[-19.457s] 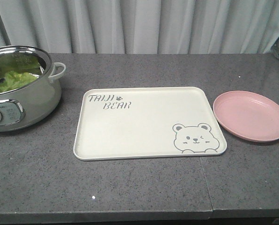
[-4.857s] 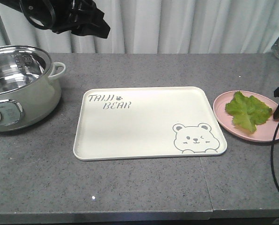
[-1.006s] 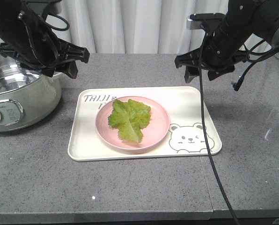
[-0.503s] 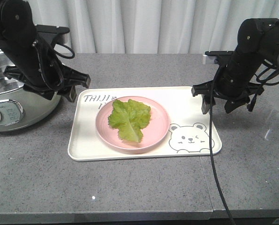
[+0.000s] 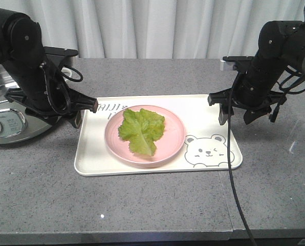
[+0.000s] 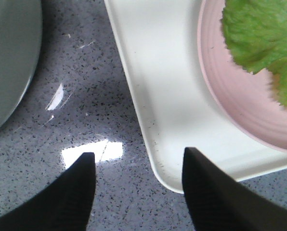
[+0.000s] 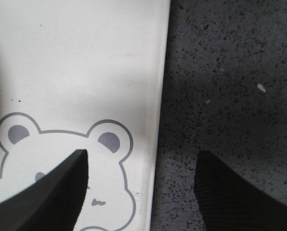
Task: Transfer vegetables to tray and serve
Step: 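Lower both grippers onto the opposite short edges of the tray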
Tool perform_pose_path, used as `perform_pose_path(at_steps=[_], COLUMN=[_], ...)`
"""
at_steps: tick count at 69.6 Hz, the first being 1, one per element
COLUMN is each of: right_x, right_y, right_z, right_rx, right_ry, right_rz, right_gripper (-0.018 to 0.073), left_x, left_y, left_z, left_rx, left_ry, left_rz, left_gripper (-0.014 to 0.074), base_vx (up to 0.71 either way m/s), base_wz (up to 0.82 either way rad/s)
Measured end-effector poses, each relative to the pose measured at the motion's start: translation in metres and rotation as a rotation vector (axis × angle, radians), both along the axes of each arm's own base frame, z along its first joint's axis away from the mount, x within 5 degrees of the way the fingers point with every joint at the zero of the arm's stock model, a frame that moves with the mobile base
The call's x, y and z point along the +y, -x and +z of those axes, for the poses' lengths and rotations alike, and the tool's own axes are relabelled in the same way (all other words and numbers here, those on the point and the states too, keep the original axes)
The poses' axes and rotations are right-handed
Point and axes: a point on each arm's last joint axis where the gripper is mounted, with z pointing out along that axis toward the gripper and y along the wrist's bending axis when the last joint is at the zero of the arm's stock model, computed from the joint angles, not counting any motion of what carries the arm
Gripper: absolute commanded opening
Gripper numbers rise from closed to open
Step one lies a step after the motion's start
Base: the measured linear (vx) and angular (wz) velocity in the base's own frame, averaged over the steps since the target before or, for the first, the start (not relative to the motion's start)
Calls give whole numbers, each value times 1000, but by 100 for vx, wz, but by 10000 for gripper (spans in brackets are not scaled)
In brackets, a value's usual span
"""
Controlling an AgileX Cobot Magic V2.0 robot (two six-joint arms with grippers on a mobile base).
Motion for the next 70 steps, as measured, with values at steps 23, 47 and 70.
perform_pose_path(at_steps=[23,47,70], right_x=[0,0,0], right_y=[0,-2,-3], right_z=[0,-7,-10], right_rx=[0,15,22], right_ry=[4,8,8], right_rz=[-2,-2,-4], right_gripper=[456,456,456], left_x=[-4,-4,-5], left_y=[-10,-12,-13], left_z=[-21,-27,-27], left_rx=[50,60,59], left_ry=[-19,-22,-21], left_rz=[0,0,3], left_gripper=[397,397,397], base_vx=[0,0,0], base_wz=[0,0,0])
